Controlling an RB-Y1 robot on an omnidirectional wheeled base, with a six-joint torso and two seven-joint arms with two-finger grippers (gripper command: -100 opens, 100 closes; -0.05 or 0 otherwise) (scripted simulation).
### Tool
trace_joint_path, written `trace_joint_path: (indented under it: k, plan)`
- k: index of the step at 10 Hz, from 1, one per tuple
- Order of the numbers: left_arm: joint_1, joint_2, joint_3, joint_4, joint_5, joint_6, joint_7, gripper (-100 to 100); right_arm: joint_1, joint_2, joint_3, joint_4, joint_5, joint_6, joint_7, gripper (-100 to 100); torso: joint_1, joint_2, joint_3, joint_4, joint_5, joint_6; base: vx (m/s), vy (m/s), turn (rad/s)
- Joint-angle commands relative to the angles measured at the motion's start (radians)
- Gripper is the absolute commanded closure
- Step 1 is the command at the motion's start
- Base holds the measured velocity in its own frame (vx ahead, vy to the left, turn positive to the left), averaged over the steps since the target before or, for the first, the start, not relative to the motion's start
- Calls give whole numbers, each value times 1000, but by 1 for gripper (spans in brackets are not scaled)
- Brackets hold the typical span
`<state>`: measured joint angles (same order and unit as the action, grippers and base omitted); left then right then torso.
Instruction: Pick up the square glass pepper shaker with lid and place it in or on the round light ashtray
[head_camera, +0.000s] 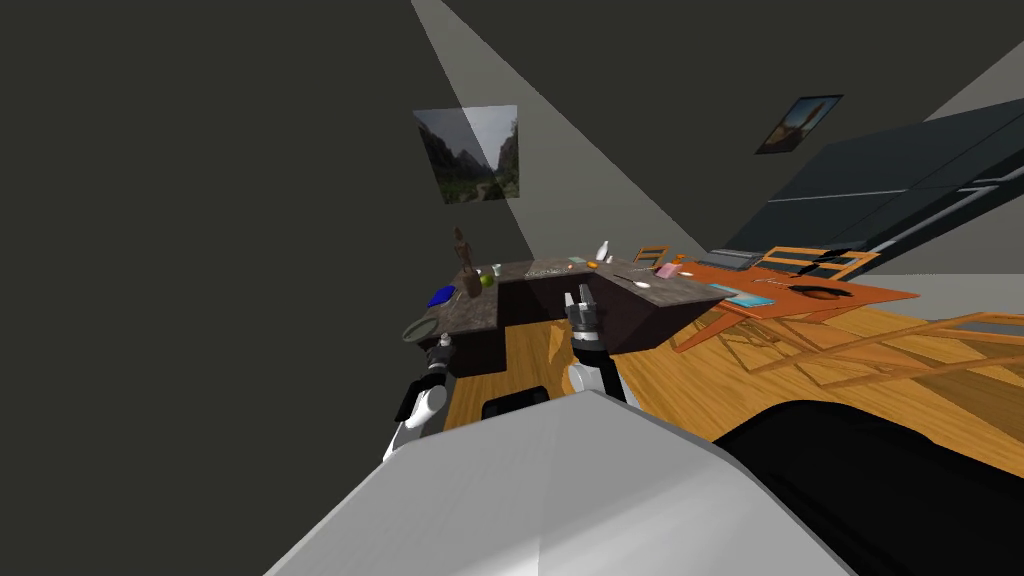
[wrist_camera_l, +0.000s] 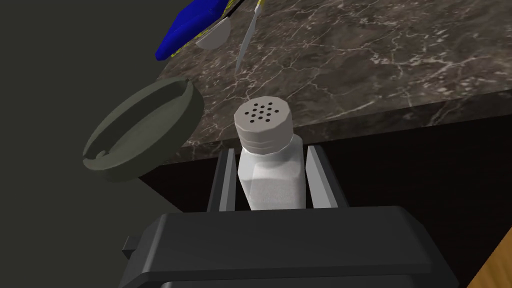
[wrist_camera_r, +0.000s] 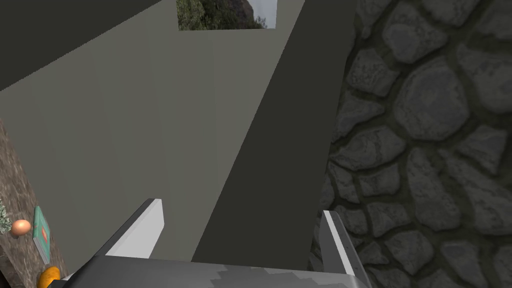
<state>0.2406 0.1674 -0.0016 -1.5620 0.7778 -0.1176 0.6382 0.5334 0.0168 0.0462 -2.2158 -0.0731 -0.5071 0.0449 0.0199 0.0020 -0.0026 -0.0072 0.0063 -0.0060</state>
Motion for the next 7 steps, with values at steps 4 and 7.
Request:
trace_joint_path:
  k: [4,7]
  plan:
    - [-15,-15,58,-47,40,42,10,100,0,0,0,0,0,0,0,0,3,-10,-5,-1,1,0,123,227,50]
    - [-29,-51,103,-69,68,33,10,100,0,0,0,0,0,0,0,0,1,-14,-7,-1,1,0,172,193,-13]
